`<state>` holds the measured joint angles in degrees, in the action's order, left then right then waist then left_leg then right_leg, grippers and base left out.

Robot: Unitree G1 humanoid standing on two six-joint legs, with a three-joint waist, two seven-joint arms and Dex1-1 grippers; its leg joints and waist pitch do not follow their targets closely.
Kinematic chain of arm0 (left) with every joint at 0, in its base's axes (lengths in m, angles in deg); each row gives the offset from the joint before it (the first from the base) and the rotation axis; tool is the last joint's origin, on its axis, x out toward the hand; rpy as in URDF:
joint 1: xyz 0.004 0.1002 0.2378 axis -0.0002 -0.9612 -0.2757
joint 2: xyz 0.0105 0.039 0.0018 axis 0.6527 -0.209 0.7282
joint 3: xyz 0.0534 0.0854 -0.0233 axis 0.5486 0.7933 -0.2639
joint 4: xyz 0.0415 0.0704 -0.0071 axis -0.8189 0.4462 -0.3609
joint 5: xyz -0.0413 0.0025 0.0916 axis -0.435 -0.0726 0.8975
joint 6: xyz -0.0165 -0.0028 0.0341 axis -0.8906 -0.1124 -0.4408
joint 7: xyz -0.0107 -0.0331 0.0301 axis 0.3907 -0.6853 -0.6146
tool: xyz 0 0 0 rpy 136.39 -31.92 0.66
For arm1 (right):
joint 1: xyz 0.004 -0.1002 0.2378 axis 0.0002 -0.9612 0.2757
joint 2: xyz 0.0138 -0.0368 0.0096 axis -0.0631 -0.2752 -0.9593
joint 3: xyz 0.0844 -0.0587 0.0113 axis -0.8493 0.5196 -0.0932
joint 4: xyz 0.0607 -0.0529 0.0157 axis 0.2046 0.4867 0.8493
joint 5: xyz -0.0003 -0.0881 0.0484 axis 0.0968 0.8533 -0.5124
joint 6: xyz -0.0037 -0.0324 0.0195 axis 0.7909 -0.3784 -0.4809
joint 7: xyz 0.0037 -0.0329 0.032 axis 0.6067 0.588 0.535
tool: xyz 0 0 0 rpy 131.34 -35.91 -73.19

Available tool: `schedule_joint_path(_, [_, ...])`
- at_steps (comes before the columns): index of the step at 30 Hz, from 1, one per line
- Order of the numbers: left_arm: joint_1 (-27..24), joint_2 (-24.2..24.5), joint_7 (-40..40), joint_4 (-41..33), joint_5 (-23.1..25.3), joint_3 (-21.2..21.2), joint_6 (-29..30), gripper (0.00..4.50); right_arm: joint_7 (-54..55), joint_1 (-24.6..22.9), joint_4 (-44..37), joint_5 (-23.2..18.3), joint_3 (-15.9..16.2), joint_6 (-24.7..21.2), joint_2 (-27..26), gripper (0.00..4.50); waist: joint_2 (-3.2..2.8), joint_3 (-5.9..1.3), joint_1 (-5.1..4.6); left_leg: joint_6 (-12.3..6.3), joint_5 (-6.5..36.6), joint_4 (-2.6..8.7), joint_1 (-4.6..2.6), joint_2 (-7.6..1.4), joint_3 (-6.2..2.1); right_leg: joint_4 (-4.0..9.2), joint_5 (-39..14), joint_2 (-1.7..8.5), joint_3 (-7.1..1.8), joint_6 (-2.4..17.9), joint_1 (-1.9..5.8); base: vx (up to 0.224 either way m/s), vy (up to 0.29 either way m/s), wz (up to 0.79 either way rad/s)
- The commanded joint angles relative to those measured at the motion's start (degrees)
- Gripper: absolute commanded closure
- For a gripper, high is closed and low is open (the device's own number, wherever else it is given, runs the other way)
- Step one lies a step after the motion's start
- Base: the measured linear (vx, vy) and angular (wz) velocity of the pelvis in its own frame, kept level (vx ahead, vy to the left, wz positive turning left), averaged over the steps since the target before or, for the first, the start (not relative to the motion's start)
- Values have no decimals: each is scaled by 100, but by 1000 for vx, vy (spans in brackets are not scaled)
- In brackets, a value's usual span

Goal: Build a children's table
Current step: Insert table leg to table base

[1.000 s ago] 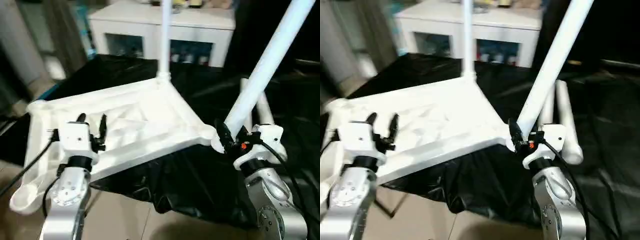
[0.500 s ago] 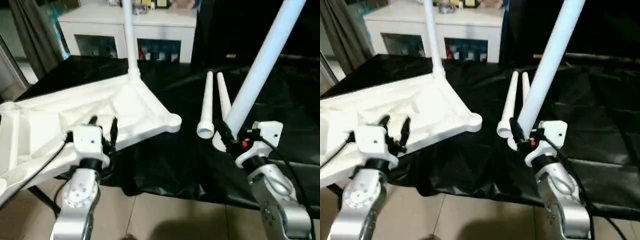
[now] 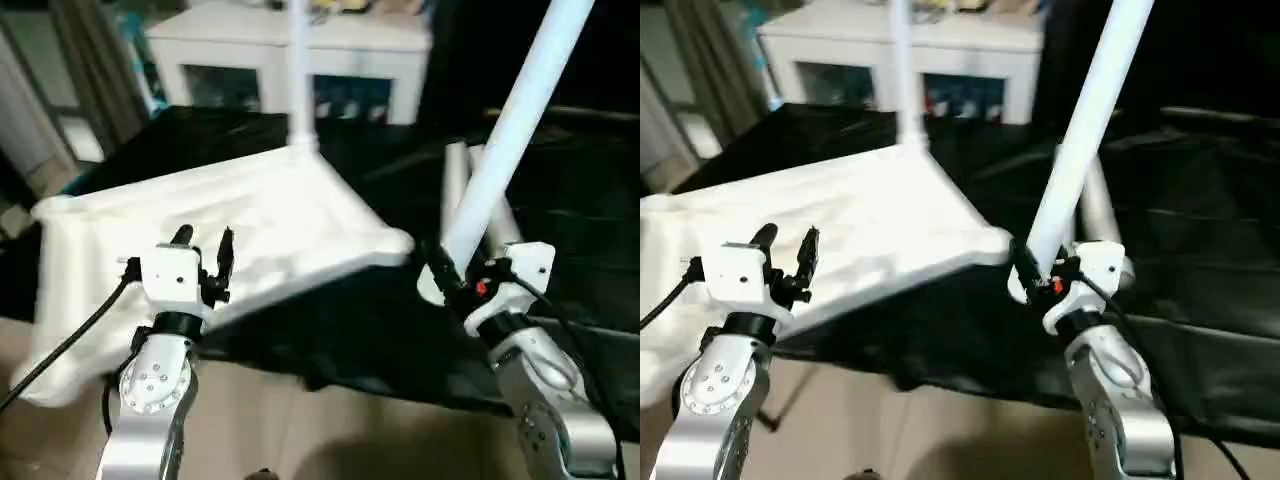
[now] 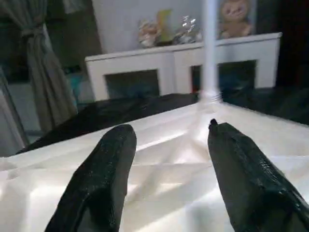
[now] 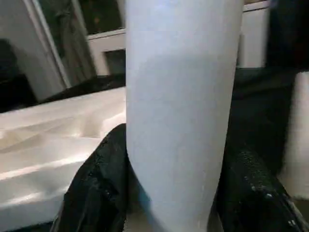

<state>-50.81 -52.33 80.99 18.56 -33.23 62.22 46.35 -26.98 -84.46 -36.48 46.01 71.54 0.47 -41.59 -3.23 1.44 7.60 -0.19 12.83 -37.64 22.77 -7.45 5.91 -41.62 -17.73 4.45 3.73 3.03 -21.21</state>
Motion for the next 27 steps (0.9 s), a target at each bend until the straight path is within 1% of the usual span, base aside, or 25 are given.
schedule_joint_path(1, [86, -24, -22, -65, 99, 80, 58, 175, 9, -8, -90, -60, -122, -44, 67, 257, -143, -243, -177, -2984, -1453, 787, -343, -711, -324, -515, -418, -180, 249, -429, -430, -37, 275, 0])
schedule_joint_path(2, [93, -21, -11, -76, 135, 94, 56, 175, 18, -8, -93, -59, -125, -49, 66, 257, -111, -213, -148, -2699, -1273, 860, -206, -731, -194, -473, -280, -137, 240, -608, -407, -37, 275, 0])
schedule_joint_path(3, [95, 5, 28, -106, 258, 135, 46, 175, 29, -16, -107, -61, -130, -56, 61, 257, -7, -221, -177, -2039, -457, 940, -126, -765, -249, -242, -56, -60, 135, -507, -229, -74, 226, -7])
schedule_joint_path(4, [90, 10, 39, -116, 294, 154, 64, 175, 39, -25, -117, -65, -134, -60, 56, 257, 106, -221, -146, -1048, 662, 945, -148, -833, -360, 192, 222, 206, -163, -205, -134, -103, 173, -8])
schedule_joint_path(5, [87, 11, 42, -121, 307, 162, 76, 175, 43, -29, -123, -66, -136, -62, 53, 257, 222, -212, -135, -480, 1376, 984, -118, -812, -372, 446, 146, 402, -325, -63, -54, -103, 173, -8])
schedule_joint_path(6, [85, 7, 33, -120, 301, 174, 97, 175, 48, -28, -118, -68, -143, -63, 53, 257, 103, -158, -213, 493, 2639, 783, -198, -778, -387, 662, -337, 531, -365, 721, -119, -115, 112, 6])
schedule_joint_path(7, [83, 2, 24, -119, 284, 179, 107, 175, 49, -27, -115, -67, -149, -66, 52, 257, 19, -147, -279, 694, 3217, 846, -279, -812, -445, 704, -658, 362, -227, 799, -95, -123, 63, 6])
schedule_joint_path(8, [72, -52, -1, -114, 159, 153, 98, 175, 50, -27, -114, -64, -151, -70, 53, 257, -127, -106, -399, 984, 4099, 1187, -204, -1188, -718, 439, -840, 165, -106, 116, -52, -186, 85, 14])
schedule_joint_path(9, [63, -96, -24, -111, 60, 128, 91, 175, 55, -27, -115, -63, -148, -74, 55, 257, -170, -89, -349, 1066, 4694, 1502, -20, -1218, -570, -146, -312, -90, 32, -386, 17, -122, 38, 8])
schedule_joint_path(10, [60, -92, -18, -122, 70, 130, 110, 175, 57, -23, -112, -65, -147, -77, 58, 257, -163, -117, -318, 996, 4681, 1493, -45, -1046, -433, -134, -68, -143, 90, -421, 18, -109, 2, 14])
schedule_joint_path(11, [51, -82, -10, -147, 103, 128, 128, 175, 61, -16, -107, -71, -147, -84, 63, 257, -132, -68, -293, 985, 4751, 1529, 127, -763, -198, -45, 43, -53, 39, -328, 105, 0, 0, 0])
schedule_joint_path(12, [50, -78, 8, -165, 130, 118, 151, 175, 61, -8, -100, -77, -149, -89, 68, 257, 95, -202, -320, 1004, 4175, 1186, 14, -457, -155, 459, -476, 337, -229, -268, 51, -86, -54, 2])
schedule_joint_path(13, [55, -69, 22, -178, 183, 115, 196, 175, 58, 1, -92, -81, -152, -95, 74, 257, 115, -228, -300, 1119, 3671, 919, -55, -331, -116, 650, -1166, 681, -379, -123, -22, -99, -77, -20])
schedule_joint_path(14, [59, -70, 26, -184, 211, 109, 225, 175, 56, 7, -87, -84, -154, -100, 78, 257, 352, -147, -249, 472, 1033, -155, 40, -150, -274, 1367, -2664, 1420, -638, -200, 37, -99, -77, -20])
schedule_joint_path(15, [61, -81, -25, -199, 128, 101, 327, 175, 52, 15, -91, -87, -157, -121, 82, 257, 287, -44, -171, 290, -316, -130, 330, -76, -274, 1348, -2886, 1207, -438, -391, 311, -55, -70, -40])
schedule_joint_path(16, [58, -87, -46, -207, 86, 98, 370, 175, 51, 16, -95, -87, -156, -129, 82, 257, 238, 74, -178, 424, -276, 17, 275, -145, -232, 1415, -3234, 1106, -218, -304, 211, -24, -8, -38])
schedule_joint_path(17, [58, -98, -67, -209, 44, 96, 380, 175, 46, 19, -94, -90, -159, -134, 82, 257, 205, 34, -212, 509, 864, 443, 140, -290, -221, 1250, -3271, 636, -82, -155, 112, -24, -8, -38])
schedule_joint_path(18, [55, -117, -116, -216, -49, 90, 402, 175, 44, 27, -89, -92, -163, -143, 85, 257, 109, -51, -329, 624, 1779, 674, 54, -493, -300, 1058, -2400, 481, -69, 23, 161, -61, 20, -13])
schedule_joint_path(19, [55, -127, -142, -221, -98, 89, 425, 175, 42, 35, -81, -94, -169, -147, 88, 257, 101, -51, -384, 609, 2002, 741, 95, -506, -316, 1017, -1944, 444, -71, 91, 205, -56, 7, -7])
schedule_joint_path(20, [56, -124, -140, -223, -97, 95, 428, 175, 40, 40, -76, -96, -173, -150, 91, 257, 26, -125, -427, 567, 1970, 799, 89, -532, -338, 966, -975, 460, -71, 237, 270, -56, 7, -7])
schedule_joint_path(21, [54, -121, -140, -226, -98, 96, 429, 175, 42, 41, -78, -97, -173, -151, 90, 257, 20, -136, -446, 522, 1866, 817, 80, -536, -342, 965, -588, 455, -58, 285, 275, 0, 0, 0])
schedule_joint_path(22, [51, -115, -141, -233, -99, 95, 430, 175, 45, 40, -84, -97, -170, -155, 87, 257, 24, -79, -495, 461, 1961, 858, 120, -527, -328, 1006, -447, 468, -40, 322, 283, 0, 0, 0])
schedule_joint_path(24, [51, -111, -195, -247, -153, 93, 453, 175, 56, 38, -112, -98, -164, -168, 85, 257, 51, -57, -495, 488, 2291, 820, 52, -508, -252, 1111, -899, 547, -111, 370, 205, 0, 0, 0])
schedule_joint_path(26, [56, -123, -234, -263, -166, 76, 492, 175, 37, 16, -181, -111, -145, -182, 99, 257, 71, -57, -488, 430, 2323, 813, 39, -493, -202, 1142, -1344, 586, -141, 310, 244, 0, 0, 0])
schedule_joint_path(27, [58, -130, -257, -269, -183, 64, 509, 175, 12, 1, -220, -126, -136, -186, 108, 257, 51, -57, -478, 411, 2364, 812, 22, -494, -189, 1158, -1515, 588, -150, 271, 246, 0, 0, 0])
